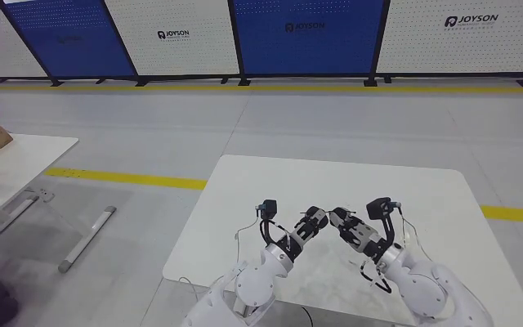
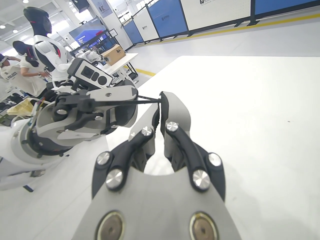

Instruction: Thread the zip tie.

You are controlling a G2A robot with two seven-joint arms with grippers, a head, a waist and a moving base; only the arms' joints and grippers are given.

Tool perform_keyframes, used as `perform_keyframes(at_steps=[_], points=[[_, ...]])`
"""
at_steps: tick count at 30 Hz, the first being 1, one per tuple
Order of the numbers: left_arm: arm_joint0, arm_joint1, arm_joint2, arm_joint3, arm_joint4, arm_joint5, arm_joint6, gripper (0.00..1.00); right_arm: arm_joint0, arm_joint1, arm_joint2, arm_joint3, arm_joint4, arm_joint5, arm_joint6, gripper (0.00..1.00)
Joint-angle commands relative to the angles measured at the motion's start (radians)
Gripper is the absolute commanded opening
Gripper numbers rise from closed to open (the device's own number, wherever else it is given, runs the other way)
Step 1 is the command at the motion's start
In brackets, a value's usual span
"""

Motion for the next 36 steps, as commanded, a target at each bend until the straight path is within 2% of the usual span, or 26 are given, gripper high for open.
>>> perform_keyframes(at_steps=[1,20,21,22,24,28,36], points=[[0.0,0.0,0.0,0.0,0.0,0.0,0.0,0.0,0.004,0.001,-0.003,0.004,0.003,0.0,0.002,0.0],[0.0,0.0,0.0,0.0,0.0,0.0,0.0,0.0,0.034,0.0,-0.043,0.049,0.001,0.0,0.032,0.0],[0.0,0.0,0.0,0.0,0.0,0.0,0.0,0.0,0.035,-0.001,-0.044,0.052,0.004,0.0,0.031,0.16],[0.0,0.0,0.0,0.0,0.0,0.0,0.0,0.0,0.035,0.0,-0.044,0.053,0.005,0.0,0.029,0.22],[0.0,0.0,0.0,0.0,0.0,0.0,0.0,0.0,0.034,0.0,-0.042,0.052,0.008,0.0,0.024,0.28],[0.0,0.0,0.0,0.0,0.0,0.0,0.0,0.0,0.03,0.003,-0.035,0.047,0.011,0.0,0.018,0.29],[0.0,0.0,0.0,0.0,0.0,0.0,0.0,0.0,0.031,0.003,-0.034,0.038,0.017,0.0,0.008,0.22]])
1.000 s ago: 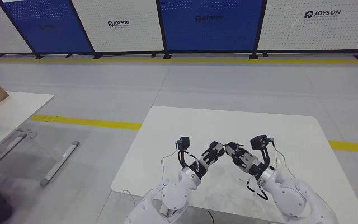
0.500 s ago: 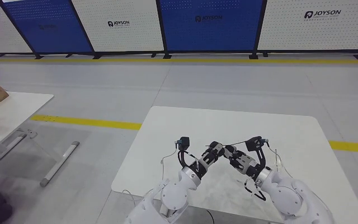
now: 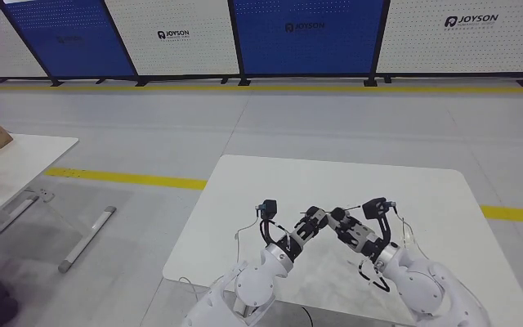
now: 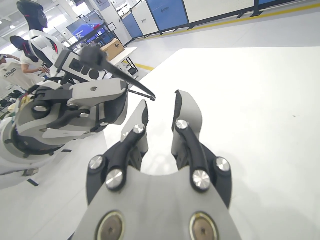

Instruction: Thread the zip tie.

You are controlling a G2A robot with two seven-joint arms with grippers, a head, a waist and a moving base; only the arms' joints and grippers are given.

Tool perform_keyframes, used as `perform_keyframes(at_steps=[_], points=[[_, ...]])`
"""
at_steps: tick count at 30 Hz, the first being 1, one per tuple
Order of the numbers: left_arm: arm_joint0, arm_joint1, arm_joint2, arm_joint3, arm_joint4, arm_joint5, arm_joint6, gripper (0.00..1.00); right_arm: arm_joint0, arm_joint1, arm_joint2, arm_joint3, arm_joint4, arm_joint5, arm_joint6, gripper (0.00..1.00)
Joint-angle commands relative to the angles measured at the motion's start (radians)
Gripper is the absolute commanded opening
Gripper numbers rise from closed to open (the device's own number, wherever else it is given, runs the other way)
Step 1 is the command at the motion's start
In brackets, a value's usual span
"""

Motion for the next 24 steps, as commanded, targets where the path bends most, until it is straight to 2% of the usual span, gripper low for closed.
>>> perform_keyframes(at_steps=[1,8,9,10,12,24], points=[[0.0,0.0,0.0,0.0,0.0,0.0,0.0,0.0,0.002,0.0,-0.001,-0.001,0.001,0.0,-0.001,0.22],[0.0,0.0,0.0,0.0,0.0,0.0,0.0,0.0,0.01,-0.002,-0.003,0.001,0.006,0.0,-0.004,0.18],[0.0,0.0,0.0,0.0,0.0,0.0,0.0,0.0,0.011,-0.002,-0.003,0.001,0.006,0.0,-0.005,0.14],[0.0,0.0,0.0,0.0,0.0,0.0,0.0,0.0,0.012,-0.002,-0.003,0.002,0.007,0.0,-0.005,0.05],[0.0,0.0,0.0,0.0,0.0,0.0,0.0,0.0,0.014,-0.003,-0.003,0.004,0.008,0.0,-0.006,0.0],[0.0,0.0,0.0,0.0,0.0,0.0,0.0,0.0,0.03,-0.009,-0.02,0.034,-0.007,0.0,0.016,0.0]])
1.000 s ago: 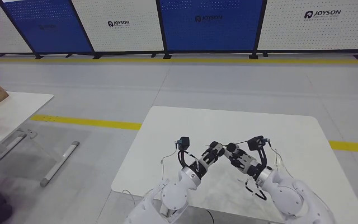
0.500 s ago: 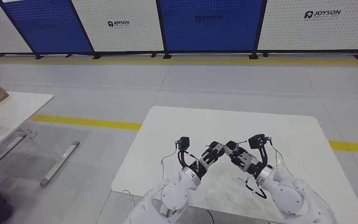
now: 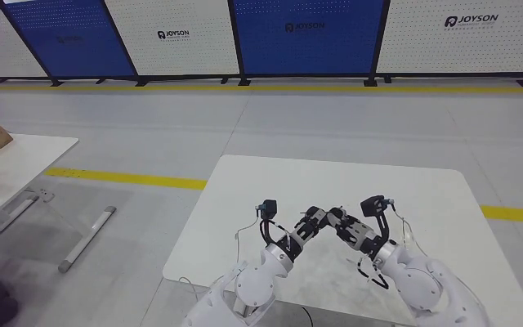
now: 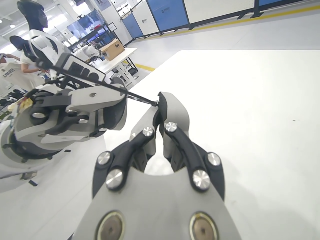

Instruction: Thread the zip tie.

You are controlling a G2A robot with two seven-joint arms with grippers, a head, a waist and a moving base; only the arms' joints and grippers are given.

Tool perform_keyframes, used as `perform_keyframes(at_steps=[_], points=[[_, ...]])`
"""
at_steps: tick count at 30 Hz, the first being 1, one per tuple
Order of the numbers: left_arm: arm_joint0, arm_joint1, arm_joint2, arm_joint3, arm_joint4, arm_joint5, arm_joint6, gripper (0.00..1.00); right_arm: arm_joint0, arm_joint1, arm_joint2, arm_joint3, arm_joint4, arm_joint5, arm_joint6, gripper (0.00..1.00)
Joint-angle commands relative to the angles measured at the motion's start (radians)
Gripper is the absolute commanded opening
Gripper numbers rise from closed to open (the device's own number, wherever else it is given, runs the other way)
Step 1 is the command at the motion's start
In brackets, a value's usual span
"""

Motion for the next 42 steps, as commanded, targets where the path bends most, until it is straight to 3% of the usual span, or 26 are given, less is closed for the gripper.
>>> perform_keyframes(at_steps=[1,21,42], points=[[0.0,0.0,0.0,0.0,0.0,0.0,0.0,0.0,0.005,-0.002,-0.005,0.01,-0.003,0.0,0.006,0.0],[0.0,0.0,0.0,0.0,0.0,0.0,0.0,0.0,0.029,-0.026,-0.043,0.075,-0.03,0.005,0.038,0.0],[0.0,0.0,0.0,0.0,0.0,0.0,0.0,0.0,0.025,-0.032,-0.032,0.125,-0.053,0.0,0.055,0.0]])
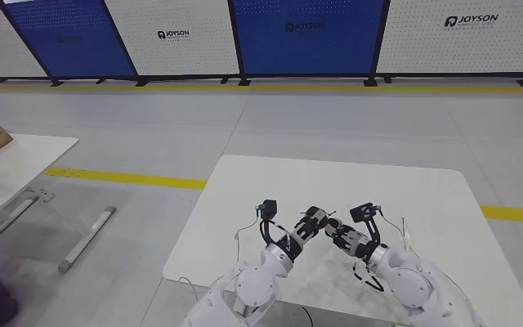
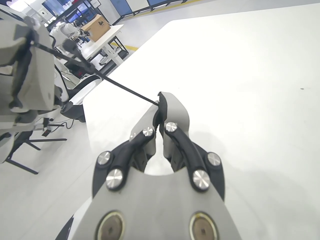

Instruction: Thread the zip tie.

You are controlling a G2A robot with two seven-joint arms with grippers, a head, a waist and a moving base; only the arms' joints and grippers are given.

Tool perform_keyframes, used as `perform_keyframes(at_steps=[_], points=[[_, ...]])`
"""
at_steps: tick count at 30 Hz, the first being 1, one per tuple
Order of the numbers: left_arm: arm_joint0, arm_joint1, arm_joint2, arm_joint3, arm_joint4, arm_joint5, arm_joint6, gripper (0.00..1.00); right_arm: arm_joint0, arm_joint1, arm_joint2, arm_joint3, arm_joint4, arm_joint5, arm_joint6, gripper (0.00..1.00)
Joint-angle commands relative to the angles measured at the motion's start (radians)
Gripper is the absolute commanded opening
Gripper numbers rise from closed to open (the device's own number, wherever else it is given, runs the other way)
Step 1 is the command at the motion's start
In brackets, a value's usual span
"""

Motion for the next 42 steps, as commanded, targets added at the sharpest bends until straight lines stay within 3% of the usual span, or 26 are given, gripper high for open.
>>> perform_keyframes(at_steps=[1,15,16,17,18,19,32,42], points=[[0.0,0.0,0.0,0.0,0.0,0.0,0.0,0.0,-0.001,0.001,0.003,0.001,-0.008,0.0,0.005,0.0],[0.0,0.0,0.0,0.0,0.0,0.0,0.0,0.0,-0.011,0.003,0.007,0.004,-0.008,0.0,0.033,0.0],[0.0,0.0,0.0,0.0,0.0,0.0,0.0,0.0,-0.014,0.005,0.008,-0.006,0.005,0.0,0.032,0.13],[0.0,0.0,0.0,0.0,0.0,0.0,0.0,0.0,-0.017,0.007,0.01,-0.016,0.012,0.0,0.033,0.43],[0.0,0.0,0.0,0.0,0.0,0.0,0.0,0.0,-0.021,0.009,0.013,-0.025,0.016,0.0,0.032,0.92],[0.0,0.0,0.0,0.0,0.0,0.0,0.0,0.0,-0.029,0.013,0.019,-0.042,0.025,0.0,0.025,1.0],[0.0,0.0,0.0,0.0,0.0,0.0,0.0,0.0,-0.165,0.084,0.181,-0.192,0.151,0.0,-0.126,1.0],[0.0,0.0,0.0,0.0,0.0,0.0,0.0,0.0,-0.308,0.146,0.375,-0.278,0.38,0.0,-0.186,1.0]])
